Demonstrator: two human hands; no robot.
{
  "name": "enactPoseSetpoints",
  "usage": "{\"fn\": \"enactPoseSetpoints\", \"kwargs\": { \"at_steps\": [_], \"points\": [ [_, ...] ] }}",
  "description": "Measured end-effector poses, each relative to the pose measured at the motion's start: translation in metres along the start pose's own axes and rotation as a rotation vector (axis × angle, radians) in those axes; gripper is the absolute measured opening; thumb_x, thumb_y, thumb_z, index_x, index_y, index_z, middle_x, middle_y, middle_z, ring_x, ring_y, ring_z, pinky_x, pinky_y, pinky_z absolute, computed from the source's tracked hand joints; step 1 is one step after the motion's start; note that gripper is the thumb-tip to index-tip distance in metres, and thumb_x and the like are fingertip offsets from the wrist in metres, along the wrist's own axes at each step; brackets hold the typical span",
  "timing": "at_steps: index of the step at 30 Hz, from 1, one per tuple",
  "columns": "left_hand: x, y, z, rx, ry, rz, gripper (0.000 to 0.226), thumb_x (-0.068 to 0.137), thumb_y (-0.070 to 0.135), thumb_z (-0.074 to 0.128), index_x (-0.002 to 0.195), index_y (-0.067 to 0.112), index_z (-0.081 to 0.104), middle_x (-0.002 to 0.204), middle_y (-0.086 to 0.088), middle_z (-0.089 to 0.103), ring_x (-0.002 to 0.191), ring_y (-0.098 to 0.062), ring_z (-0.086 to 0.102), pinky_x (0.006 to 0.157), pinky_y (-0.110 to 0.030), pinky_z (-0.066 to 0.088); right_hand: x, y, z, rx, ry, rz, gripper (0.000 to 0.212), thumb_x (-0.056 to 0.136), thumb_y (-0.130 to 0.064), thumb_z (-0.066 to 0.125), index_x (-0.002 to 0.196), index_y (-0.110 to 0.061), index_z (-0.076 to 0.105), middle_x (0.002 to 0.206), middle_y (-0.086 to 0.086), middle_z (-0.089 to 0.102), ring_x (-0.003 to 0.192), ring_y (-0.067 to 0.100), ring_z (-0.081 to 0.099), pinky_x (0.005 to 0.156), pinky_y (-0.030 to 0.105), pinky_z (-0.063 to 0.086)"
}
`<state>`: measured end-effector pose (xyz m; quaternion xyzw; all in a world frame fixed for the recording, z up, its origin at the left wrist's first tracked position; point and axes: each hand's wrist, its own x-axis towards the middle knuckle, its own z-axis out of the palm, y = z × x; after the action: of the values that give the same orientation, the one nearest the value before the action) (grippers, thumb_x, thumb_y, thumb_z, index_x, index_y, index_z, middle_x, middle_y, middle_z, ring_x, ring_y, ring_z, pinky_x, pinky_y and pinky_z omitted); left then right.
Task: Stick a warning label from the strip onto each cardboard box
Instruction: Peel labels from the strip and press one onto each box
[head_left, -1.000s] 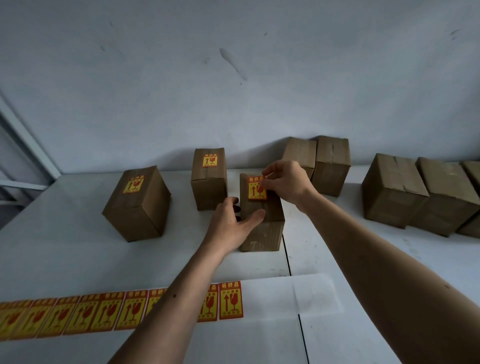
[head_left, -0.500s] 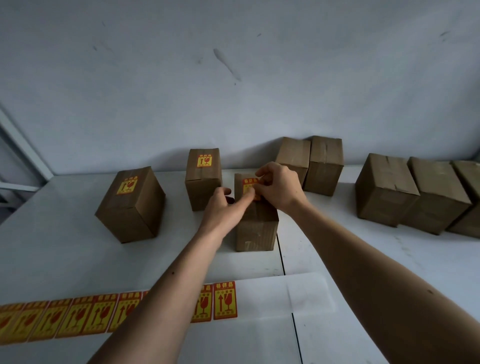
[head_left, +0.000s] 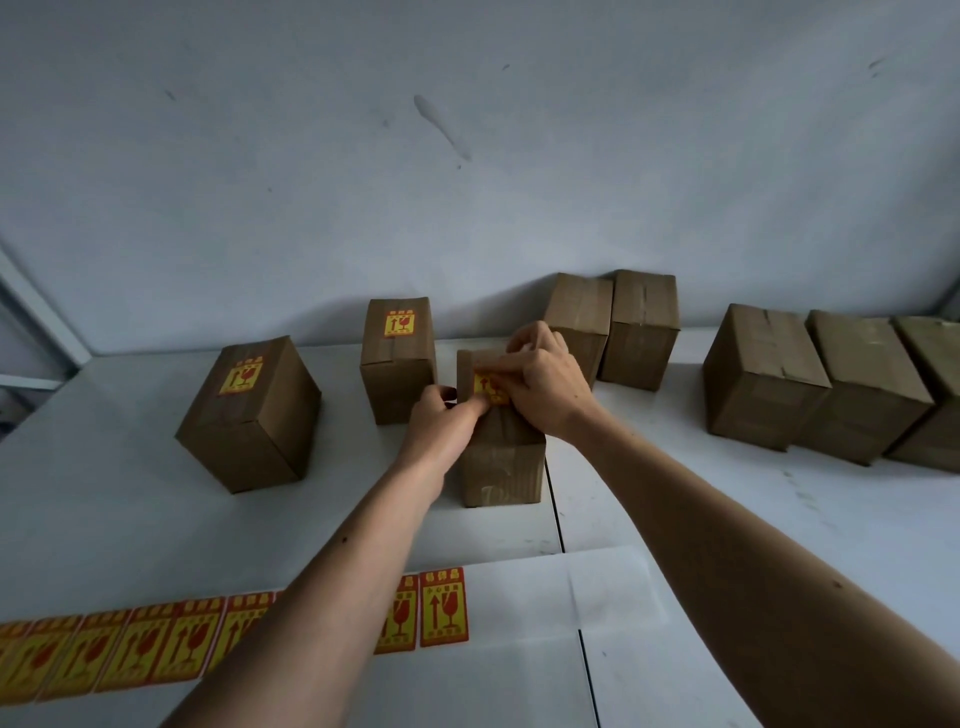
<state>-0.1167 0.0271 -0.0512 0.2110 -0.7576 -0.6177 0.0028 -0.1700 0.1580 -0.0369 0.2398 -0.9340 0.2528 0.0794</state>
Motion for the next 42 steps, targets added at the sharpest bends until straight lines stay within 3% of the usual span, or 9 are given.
{"fn": "enactPoseSetpoints", "kwargs": {
  "at_steps": [5,17,21,25,28,31,35,38,42],
  "points": [
    [-0.003,-0.004,0.0,-0.056,-0.007,-0.03,0.042,0.087,0.044,0.062,0.118,0.018,0.053,0.113,-0.006,0.063,0.093,-0.018,0.061,0.066,-0.03,0.046,0.0,0.007,0.0,-0.035,-0.014,0.086,0.033,0.096,-0.04,0.046,0.127,-0.048,0.056,0.129,0.004,0.042,0.12,0.026,0.035,0.101,0.04,0.031],
    [-0.004,-0.002,0.002,-0.022,0.024,-0.019,0.043,0.091,0.046,0.055,0.122,0.016,0.053,0.114,-0.007,0.062,0.09,-0.017,0.059,0.061,-0.027,0.042,-0.03,0.014,-0.001,0.302,0.102,0.026,0.021,0.079,-0.035,0.074,0.1,-0.032,0.076,0.111,-0.005,0.054,0.11,0.013,0.047,0.093,0.035,0.047],
    [-0.004,0.0,0.001,0.031,0.08,0.019,0.041,0.09,0.047,0.057,0.115,0.015,0.053,0.109,-0.006,0.06,0.081,-0.012,0.055,0.056,-0.026,0.039,-0.042,0.018,-0.01,0.406,-0.069,0.041,0.04,0.076,-0.04,0.076,0.114,-0.031,0.07,0.127,-0.01,0.046,0.114,0.005,0.045,0.094,0.03,0.046],
    [-0.004,-0.001,-0.004,0.284,0.264,0.257,0.031,0.089,0.045,0.059,0.102,0.017,0.057,0.103,-0.001,0.063,0.089,-0.016,0.058,0.067,-0.03,0.049,-0.046,0.025,-0.012,0.285,-0.14,-0.055,0.056,0.072,-0.039,0.08,0.125,-0.032,0.062,0.14,-0.006,0.04,0.123,0.007,0.041,0.093,0.02,0.041],
    [-0.003,0.007,-0.02,0.509,0.414,0.454,0.017,0.091,0.037,0.059,0.094,0.021,0.059,0.095,0.004,0.064,0.085,-0.016,0.058,0.059,-0.025,0.043,-0.036,0.025,-0.009,0.216,-0.065,-0.051,0.055,0.072,-0.034,0.081,0.123,-0.028,0.065,0.135,-0.002,0.048,0.12,0.013,0.049,0.094,0.026,0.045],
    [0.013,0.017,-0.042,0.798,0.463,0.588,0.019,0.089,0.027,0.062,0.107,0.021,0.059,0.113,-0.002,0.063,0.106,-0.026,0.056,0.081,-0.039,0.05,-0.019,0.021,-0.006,0.152,-0.023,-0.057,0.053,0.072,-0.032,0.082,0.121,-0.024,0.066,0.13,0.0,0.056,0.117,0.018,0.053,0.096,0.036,0.048],
    [0.036,0.023,-0.059,1.219,0.283,0.502,0.061,0.084,0.021,0.067,0.139,0.017,0.041,0.142,-0.005,0.044,0.128,-0.03,0.04,0.102,-0.045,0.037,0.012,0.015,0.003,0.122,0.026,-0.008,0.04,0.069,-0.03,0.083,0.106,-0.021,0.068,0.115,0.0,0.063,0.101,0.019,0.06,0.086,0.04,0.053],
    [0.047,0.021,-0.063,1.299,0.236,0.477,0.059,0.082,0.018,0.067,0.136,0.016,0.043,0.14,-0.005,0.044,0.126,-0.03,0.042,0.101,-0.046,0.039,0.033,0.011,0.01,0.092,0.068,0.028,0.03,0.072,-0.027,0.08,0.098,-0.021,0.067,0.104,0.001,0.063,0.092,0.021,0.06,0.079,0.041,0.054],
    [0.048,0.027,-0.059,1.324,0.254,0.464,0.059,0.081,0.023,0.069,0.134,0.017,0.045,0.138,-0.006,0.046,0.125,-0.03,0.043,0.101,-0.047,0.038,0.046,0.01,0.013,0.065,0.017,0.012,0.034,0.082,-0.024,0.068,0.116,-0.02,0.066,0.121,0.007,0.054,0.102,0.026,0.058,0.089,0.041,0.051]
  ]
}}
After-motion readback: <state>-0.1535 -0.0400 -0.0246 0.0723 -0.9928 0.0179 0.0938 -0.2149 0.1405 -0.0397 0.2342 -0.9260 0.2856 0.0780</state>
